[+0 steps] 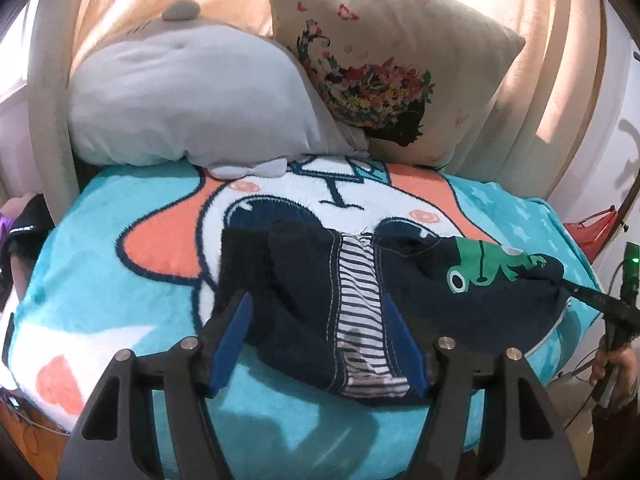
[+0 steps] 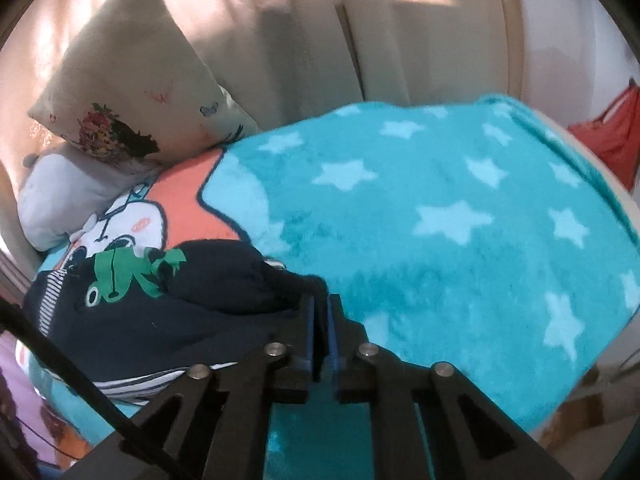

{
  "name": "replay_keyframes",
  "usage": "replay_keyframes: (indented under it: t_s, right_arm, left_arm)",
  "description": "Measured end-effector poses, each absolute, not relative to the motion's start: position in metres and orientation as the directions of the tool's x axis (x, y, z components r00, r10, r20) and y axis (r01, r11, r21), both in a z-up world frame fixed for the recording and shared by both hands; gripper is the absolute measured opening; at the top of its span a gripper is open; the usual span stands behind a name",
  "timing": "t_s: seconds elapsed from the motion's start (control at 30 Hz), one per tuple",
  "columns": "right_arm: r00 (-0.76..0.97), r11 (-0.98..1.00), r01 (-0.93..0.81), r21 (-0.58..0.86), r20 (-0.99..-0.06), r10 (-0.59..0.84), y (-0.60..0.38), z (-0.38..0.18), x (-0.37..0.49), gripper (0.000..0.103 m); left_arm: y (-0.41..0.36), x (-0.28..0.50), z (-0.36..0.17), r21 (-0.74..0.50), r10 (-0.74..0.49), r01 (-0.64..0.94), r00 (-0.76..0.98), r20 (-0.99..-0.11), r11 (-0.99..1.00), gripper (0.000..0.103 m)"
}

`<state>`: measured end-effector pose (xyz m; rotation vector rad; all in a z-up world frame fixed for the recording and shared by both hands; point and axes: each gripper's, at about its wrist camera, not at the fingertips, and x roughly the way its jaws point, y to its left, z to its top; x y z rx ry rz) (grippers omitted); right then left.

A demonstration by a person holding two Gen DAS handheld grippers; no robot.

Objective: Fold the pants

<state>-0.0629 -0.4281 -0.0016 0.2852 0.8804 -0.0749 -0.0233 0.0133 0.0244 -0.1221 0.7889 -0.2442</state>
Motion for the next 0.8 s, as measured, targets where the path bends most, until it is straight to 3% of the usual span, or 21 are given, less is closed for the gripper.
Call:
replay_keyframes:
  t_s: [0.03,0.07,0.1,0.17,0.2,0.37,0.43,0.5,0.6,0.8]
  right_arm:
    - [0.653,0.950,0.177,0.257,-0.753,0.082,-0.432,0.000,-0.066,0.014]
    - [0.680,0.930,0.176,0.324,-0.722,0.123,-0.440,0.004,-0.069,0.025]
    - [0.697,0.912,0.177,0.370,-0.701,0.149,-0.446,0.006,-0.072,0.044]
    - [0.730,0.875,0.165,0.455,-0.653,0.202,-0.457,0.010,-0.077,0.069]
    - [0.733,0.864,0.158,0.478,-0.643,0.222,-0.459,0.009,-0.076,0.069]
    - [0.659,0.853,0.125,0.506,-0.685,0.310,-0.442,-0.016,-0.049,0.069]
    - [0.649,0.861,0.103,0.498,-0.689,0.321,-0.431,-0.020,-0.043,0.064]
    - [0.635,0.868,0.074,0.491,-0.695,0.338,-0.420,-0.020,-0.038,0.028]
    - [0.646,0.870,0.070,0.487,-0.687,0.333,-0.416,-0.015,-0.035,0.022]
    - [0.673,0.900,0.104,0.424,-0.696,0.250,-0.424,-0.003,-0.030,0.022]
  left_arm:
    - [0.013,-0.023,0.024,-0.207,-0.267,0.171,0.677,-0.686,0.963,0.066]
    - [0.013,-0.022,0.024,-0.216,-0.274,0.172,0.676,-0.684,0.961,0.066]
    - [0.012,-0.022,0.025,-0.227,-0.284,0.175,0.675,-0.681,0.958,0.066]
    - [0.010,-0.019,0.026,-0.238,-0.294,0.177,0.676,-0.676,0.955,0.067]
    - [0.009,-0.018,0.025,-0.238,-0.294,0.177,0.676,-0.676,0.955,0.067]
    - [-0.002,-0.013,0.021,-0.252,-0.308,0.183,0.665,-0.680,0.950,0.067]
    - [-0.005,-0.013,0.021,-0.254,-0.308,0.180,0.666,-0.679,0.950,0.067]
    - [-0.010,-0.011,0.022,-0.260,-0.307,0.173,0.667,-0.679,0.950,0.067]
    - [-0.021,-0.006,0.022,-0.251,-0.290,0.157,0.662,-0.691,0.955,0.067]
    - [-0.054,0.007,0.019,-0.216,-0.268,0.161,0.633,-0.726,0.963,0.067]
